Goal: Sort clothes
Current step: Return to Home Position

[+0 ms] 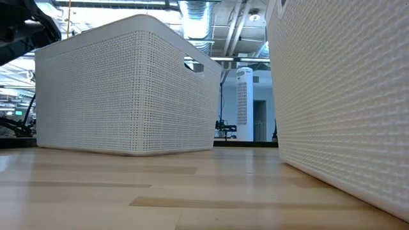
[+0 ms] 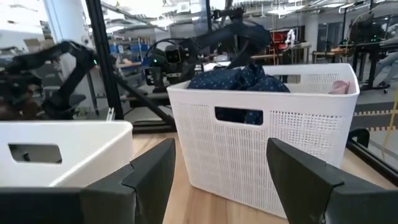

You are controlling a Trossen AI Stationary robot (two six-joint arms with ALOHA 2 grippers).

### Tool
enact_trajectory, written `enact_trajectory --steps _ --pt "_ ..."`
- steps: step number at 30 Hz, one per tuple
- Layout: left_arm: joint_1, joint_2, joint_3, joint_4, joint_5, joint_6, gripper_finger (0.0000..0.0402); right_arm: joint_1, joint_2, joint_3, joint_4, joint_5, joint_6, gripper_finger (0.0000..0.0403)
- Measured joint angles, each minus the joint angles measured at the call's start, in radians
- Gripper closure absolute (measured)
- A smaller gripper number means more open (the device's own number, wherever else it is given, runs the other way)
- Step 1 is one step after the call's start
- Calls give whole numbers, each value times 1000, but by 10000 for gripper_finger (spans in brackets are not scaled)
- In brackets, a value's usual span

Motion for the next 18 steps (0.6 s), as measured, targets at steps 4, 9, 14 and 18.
enact_trajectory --steps 4,9,14,18 --pt "28 -61 0 5 2 3 127 0 0 0 24 11 28 133" --pt "39 -76 0 52 -13 20 127 1 0 1 30 31 39 133" --pt "39 -75 19 140 -24 72 127 1 0 1 30 54 46 133" --pt "83 -72 94 156 -22 140 127 1 0 1 30 72 54 133"
